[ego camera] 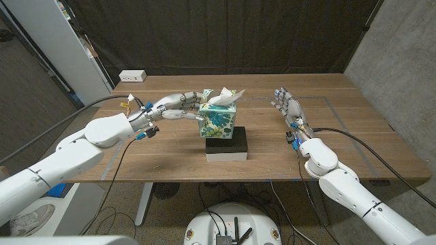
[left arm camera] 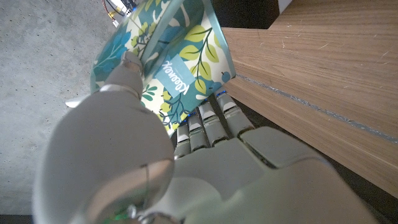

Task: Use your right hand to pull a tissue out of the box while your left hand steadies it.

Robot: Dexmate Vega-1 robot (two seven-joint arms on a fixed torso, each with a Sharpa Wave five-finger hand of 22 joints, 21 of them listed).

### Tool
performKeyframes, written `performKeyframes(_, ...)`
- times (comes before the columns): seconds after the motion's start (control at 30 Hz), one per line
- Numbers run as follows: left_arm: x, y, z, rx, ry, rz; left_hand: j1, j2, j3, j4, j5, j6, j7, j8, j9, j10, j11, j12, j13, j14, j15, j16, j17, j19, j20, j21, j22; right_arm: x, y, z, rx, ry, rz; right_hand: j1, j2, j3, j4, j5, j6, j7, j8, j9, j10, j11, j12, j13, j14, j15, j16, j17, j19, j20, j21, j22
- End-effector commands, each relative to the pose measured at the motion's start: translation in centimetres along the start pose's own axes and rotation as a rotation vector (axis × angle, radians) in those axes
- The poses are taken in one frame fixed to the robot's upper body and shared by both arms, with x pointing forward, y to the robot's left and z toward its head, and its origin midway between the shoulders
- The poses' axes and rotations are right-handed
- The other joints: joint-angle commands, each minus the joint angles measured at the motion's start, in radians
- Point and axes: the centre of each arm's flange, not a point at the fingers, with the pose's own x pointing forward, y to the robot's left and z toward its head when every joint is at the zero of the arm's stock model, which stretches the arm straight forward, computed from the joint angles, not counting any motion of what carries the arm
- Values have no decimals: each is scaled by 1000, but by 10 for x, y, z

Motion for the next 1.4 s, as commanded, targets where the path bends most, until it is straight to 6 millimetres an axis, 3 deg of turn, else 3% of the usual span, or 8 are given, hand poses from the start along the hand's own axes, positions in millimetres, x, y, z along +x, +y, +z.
performKeyframes(0.03,-1,2,0,2,4,8,-2,11,-2,0,5,-2,-1,-4,3,2,-2,-5,4,-5,-98,0,3,62,-73,-3,4,-21,1,1,3,-4,-17,0,16,2,-4,2,3,6,7,3,3,-1,3,2,-2,-7,4,3,3,-4,-4,4)
performKeyframes(0.73,5,4,-3,-3,1,-1,-3,13,-5,0,4,-1,-2,-6,3,3,-1,-7,7,-4,-99,-2,3,63,-75,-9,4,-67,1,-1,14,11,-76,0,17,1,-7,1,2,8,6,3,3,3,2,2,-2,-4,5,3,4,-2,-10,4)
performKeyframes(1.4,10,3,-3,-8,-2,-8,-1,16,-5,-1,5,-1,-3,-8,4,2,-3,-10,9,-7,-100,-5,2,64,-77,-14,4,-92,6,6,-5,-14,-118,0,20,1,-9,1,3,8,6,3,3,5,2,2,-1,-3,6,3,7,-2,-15,4)
